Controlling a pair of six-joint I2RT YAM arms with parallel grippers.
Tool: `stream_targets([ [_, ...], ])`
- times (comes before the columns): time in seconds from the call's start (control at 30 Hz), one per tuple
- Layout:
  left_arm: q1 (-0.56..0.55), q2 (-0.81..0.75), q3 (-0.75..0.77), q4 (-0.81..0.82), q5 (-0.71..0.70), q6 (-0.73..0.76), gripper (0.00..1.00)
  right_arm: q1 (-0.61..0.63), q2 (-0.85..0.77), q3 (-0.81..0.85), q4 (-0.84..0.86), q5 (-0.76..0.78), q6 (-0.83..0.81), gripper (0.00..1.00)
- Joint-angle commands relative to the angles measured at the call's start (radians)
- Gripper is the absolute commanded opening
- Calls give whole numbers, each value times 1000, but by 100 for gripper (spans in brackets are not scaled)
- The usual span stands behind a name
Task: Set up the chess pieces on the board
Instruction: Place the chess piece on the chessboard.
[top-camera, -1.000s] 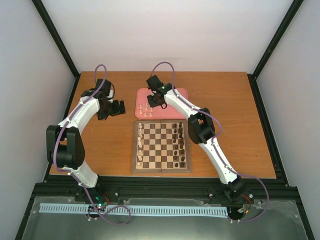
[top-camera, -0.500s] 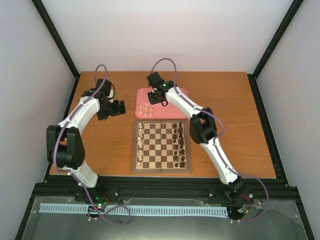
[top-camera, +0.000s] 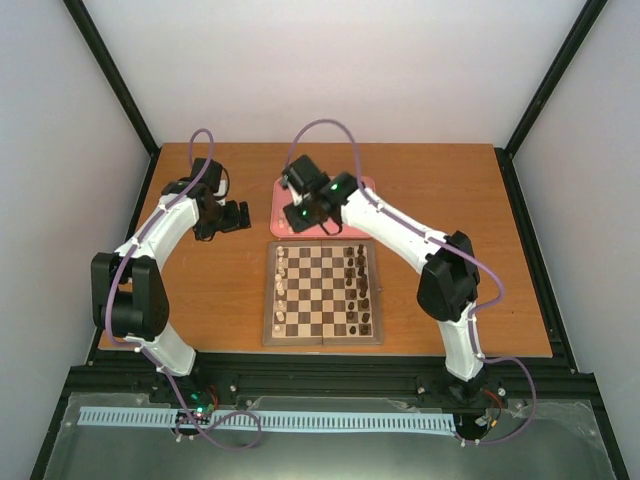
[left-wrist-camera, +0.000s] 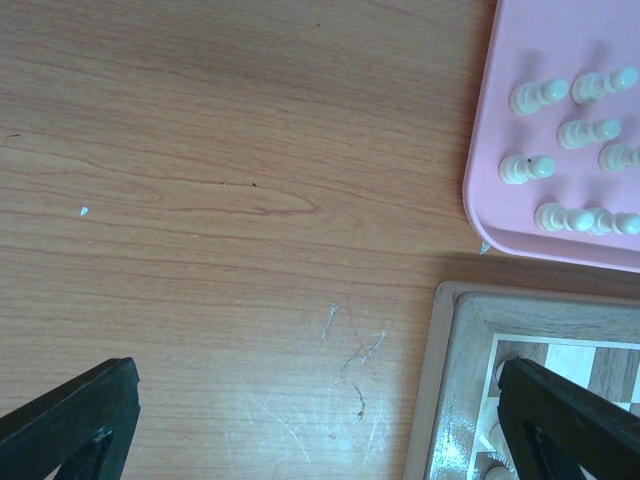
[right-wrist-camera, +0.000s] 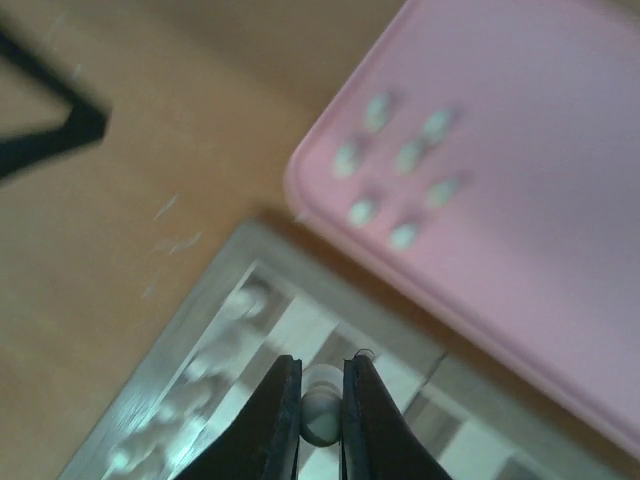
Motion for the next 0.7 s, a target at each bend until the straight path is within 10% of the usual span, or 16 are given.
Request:
stream_targets([
  [0.0, -6, -23, 3, 10, -9, 19, 100, 56, -46, -125, 10, -41, 55, 3],
  [0.67, -7, -42, 1, 10, -16, 23, 100, 103, 75, -157, 96, -21, 80, 3],
])
